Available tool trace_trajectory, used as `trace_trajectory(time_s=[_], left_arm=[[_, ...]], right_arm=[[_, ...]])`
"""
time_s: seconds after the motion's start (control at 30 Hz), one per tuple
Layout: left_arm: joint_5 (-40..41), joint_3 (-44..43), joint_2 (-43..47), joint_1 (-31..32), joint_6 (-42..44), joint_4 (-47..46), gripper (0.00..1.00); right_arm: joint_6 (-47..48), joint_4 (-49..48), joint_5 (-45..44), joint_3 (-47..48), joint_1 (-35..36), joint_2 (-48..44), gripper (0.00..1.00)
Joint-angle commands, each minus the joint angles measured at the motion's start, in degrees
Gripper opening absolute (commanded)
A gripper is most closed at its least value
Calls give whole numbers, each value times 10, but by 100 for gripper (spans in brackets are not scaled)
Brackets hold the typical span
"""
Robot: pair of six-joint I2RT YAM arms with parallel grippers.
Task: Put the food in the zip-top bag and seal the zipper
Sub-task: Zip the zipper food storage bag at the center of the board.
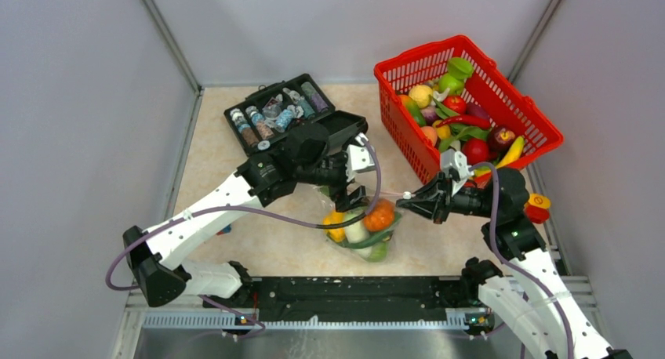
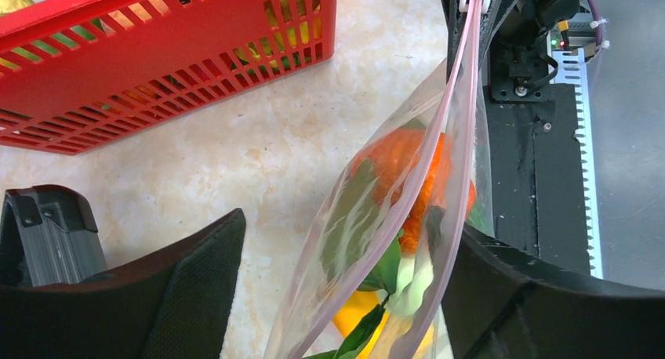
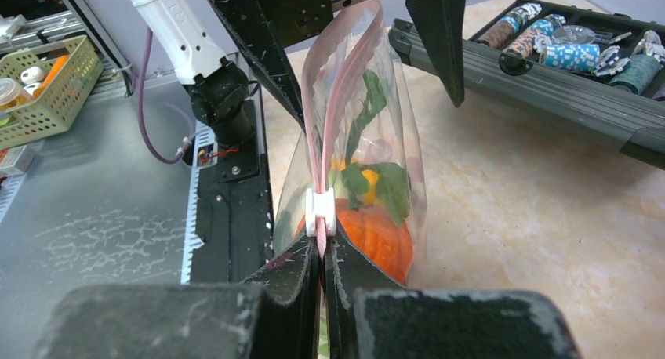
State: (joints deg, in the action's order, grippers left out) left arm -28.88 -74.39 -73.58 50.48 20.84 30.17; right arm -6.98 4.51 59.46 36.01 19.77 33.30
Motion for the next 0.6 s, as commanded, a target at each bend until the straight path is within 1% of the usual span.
trace_trajectory(time_s=[0.0, 0.07, 0.23, 0.27, 0.37, 0.4, 0.43, 0.47, 0.57], left_arm=[[-7, -27, -1, 3, -6, 1, 77], [-10, -29, -3, 5, -10, 1, 66], [-12, -34, -6, 9, -19, 16, 26], [-15, -32, -4, 10, -19, 16, 20], [-19, -21, 9, 14, -22, 7, 8], [-21, -16, 13, 15, -23, 1, 4], [-22, -11, 19, 15, -24, -4, 1], [-23, -6, 24, 16, -27, -10, 0], [-26, 4, 37, 19, -34, -23, 0]], right_arm=[[13, 5, 3, 22, 7, -9, 0], [13, 4, 0, 21, 7, -10, 0], [5, -4, -12, 13, 8, -15, 0], [-1, -12, -15, 8, 7, -18, 0], [-16, -36, -32, -5, 8, -25, 0], [-17, -38, -35, -8, 7, -26, 2], [-18, -38, -36, -10, 7, -26, 6], [-17, -38, -35, -10, 7, -25, 10], [-17, -36, -36, -10, 8, -24, 24]])
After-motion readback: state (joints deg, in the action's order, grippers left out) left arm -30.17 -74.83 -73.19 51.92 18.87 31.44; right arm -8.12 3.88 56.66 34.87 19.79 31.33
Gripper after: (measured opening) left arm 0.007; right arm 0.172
